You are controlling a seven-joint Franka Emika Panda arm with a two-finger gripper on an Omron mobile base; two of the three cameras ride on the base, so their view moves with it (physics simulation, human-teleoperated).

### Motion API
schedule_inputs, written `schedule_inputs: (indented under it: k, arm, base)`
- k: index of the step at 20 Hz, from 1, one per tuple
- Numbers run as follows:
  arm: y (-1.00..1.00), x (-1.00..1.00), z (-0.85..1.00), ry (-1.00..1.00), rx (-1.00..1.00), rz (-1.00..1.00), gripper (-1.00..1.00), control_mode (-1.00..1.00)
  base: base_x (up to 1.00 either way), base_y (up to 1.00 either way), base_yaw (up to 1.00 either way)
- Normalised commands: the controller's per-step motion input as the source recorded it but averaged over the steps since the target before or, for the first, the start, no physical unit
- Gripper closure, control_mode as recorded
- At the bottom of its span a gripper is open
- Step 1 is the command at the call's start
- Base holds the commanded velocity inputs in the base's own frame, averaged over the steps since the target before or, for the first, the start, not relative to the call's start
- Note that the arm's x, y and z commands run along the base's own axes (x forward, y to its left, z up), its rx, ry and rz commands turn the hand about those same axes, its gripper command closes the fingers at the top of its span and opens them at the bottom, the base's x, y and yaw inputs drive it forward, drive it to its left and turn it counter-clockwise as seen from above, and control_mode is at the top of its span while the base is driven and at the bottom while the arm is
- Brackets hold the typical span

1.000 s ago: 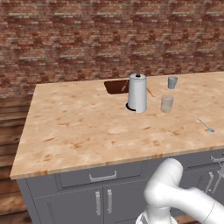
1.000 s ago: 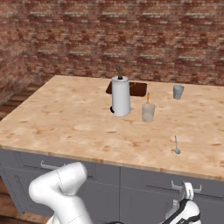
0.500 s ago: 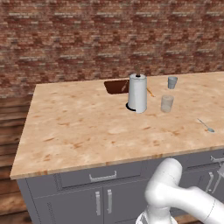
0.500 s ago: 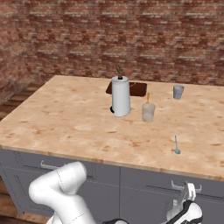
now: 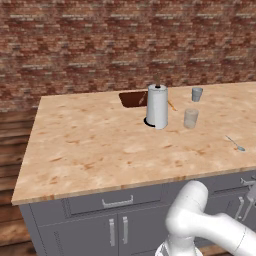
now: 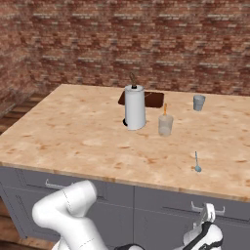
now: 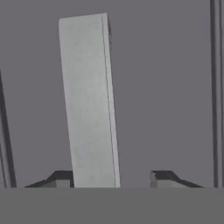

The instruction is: Take the tongs from the drawer on the right and place them on the dining counter next to the tray containing the kebab skewer.

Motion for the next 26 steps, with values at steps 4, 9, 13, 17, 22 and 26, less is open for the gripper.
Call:
schedule_inputs:
  k: [4, 9, 13, 17, 22, 26]
  arm:
    - [0.02, 0.10, -0.18, -0.04, 0.00, 0.00, 1.00, -1.00]
    - [-0.03, -0.04, -0.02, 0.05, 0.01, 0.00, 1.00, -1.00]
    - [-0.41, -0.57, -0.16, 0.21, 0.03, 0.00, 1.00, -1.00]
    - [-0.56, -0.86, -0.25, 0.23, 0.03, 0.00, 1.00, -1.00]
    - [-0.46, -0.83, -0.19, 0.31, 0.00, 0.00, 1.00, -1.00]
    - [-0.45, -0.88, -0.37, 0.42, 0.00, 0.00, 1.00, -1.00]
  base:
    - [0.00, 0.00, 0.00]
    - [0.00, 0.00, 0.00]
    - [0.00, 0.00, 0.00]
    - [0.00, 0.00, 0.00]
    - [0.00, 0.00, 0.00]
    - [0.00, 0.00, 0.00]
